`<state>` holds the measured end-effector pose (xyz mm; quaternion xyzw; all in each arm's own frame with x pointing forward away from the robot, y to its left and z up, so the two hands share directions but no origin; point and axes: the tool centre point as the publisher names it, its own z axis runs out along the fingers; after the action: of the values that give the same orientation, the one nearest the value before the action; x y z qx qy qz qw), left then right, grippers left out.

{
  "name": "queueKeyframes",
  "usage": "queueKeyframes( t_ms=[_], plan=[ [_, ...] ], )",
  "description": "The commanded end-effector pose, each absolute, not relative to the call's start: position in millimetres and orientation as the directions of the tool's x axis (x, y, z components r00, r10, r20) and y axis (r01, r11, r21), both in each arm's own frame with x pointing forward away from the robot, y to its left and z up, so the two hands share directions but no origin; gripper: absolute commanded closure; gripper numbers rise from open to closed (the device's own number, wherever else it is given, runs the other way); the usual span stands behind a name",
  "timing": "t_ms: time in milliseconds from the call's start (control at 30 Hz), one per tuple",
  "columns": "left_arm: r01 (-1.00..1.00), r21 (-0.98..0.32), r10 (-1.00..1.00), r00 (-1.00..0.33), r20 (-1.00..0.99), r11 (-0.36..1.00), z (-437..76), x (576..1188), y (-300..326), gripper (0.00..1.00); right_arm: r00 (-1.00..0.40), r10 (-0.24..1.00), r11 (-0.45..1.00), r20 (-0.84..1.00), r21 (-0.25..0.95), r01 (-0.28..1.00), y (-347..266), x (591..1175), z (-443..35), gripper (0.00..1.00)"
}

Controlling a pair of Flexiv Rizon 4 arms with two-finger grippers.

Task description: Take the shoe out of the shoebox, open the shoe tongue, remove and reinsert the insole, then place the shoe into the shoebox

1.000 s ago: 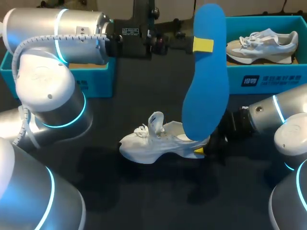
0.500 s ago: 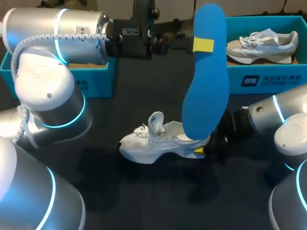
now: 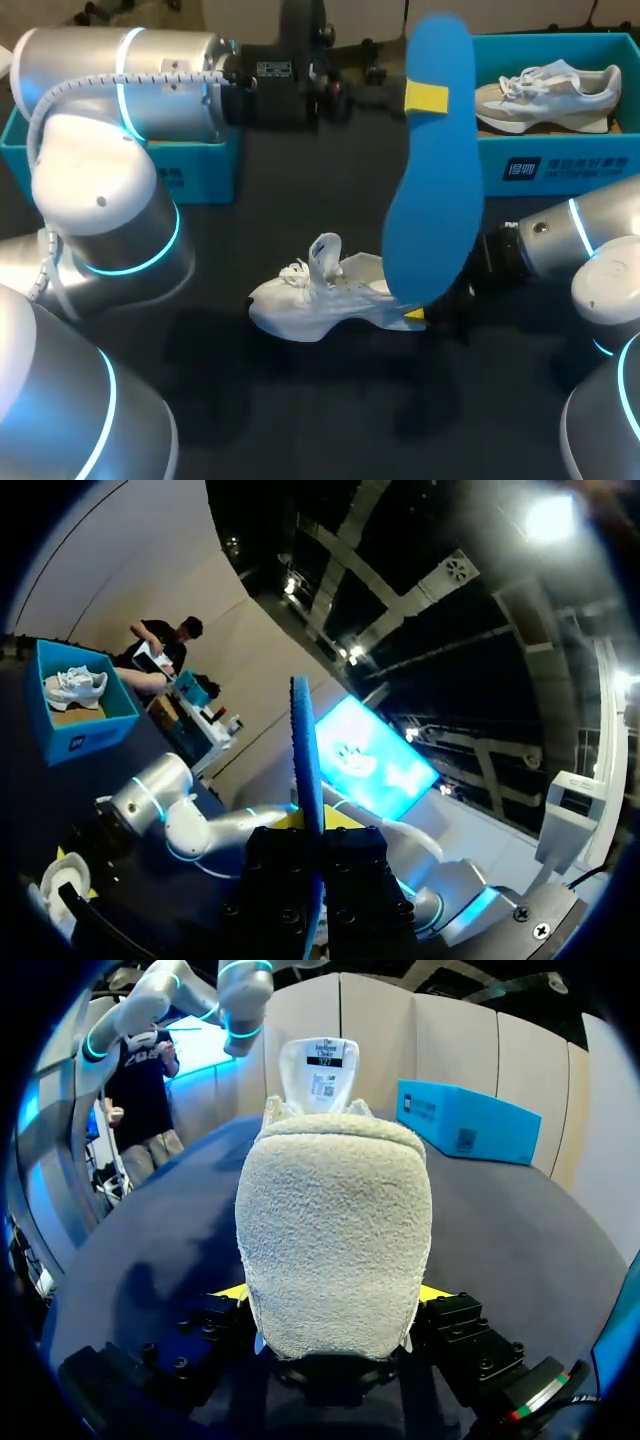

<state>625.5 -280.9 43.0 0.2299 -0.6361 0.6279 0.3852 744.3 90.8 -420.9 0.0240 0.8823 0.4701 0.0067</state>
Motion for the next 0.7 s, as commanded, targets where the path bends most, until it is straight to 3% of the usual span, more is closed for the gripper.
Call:
queueKeyframes(
  t_ms=[33, 700],
  plan=[
    [-0.783, -0.616, 0.187, -0.595, 0.782, 0.088, 40.7, 612.1, -279.9, 1.00, -0.999, 0.049, 0.560, 0.010, 0.828, 0.036, 91.0, 743.6, -421.9, 1.00],
    [-0.821, -0.564, 0.204, -0.539, 0.817, 0.091, 19.7, 594.9, -273.1, 1.00, -0.999, 0.049, 0.560, 0.010, 0.828, 0.036, 91.0, 743.6, -421.9, 1.00]
  ],
)
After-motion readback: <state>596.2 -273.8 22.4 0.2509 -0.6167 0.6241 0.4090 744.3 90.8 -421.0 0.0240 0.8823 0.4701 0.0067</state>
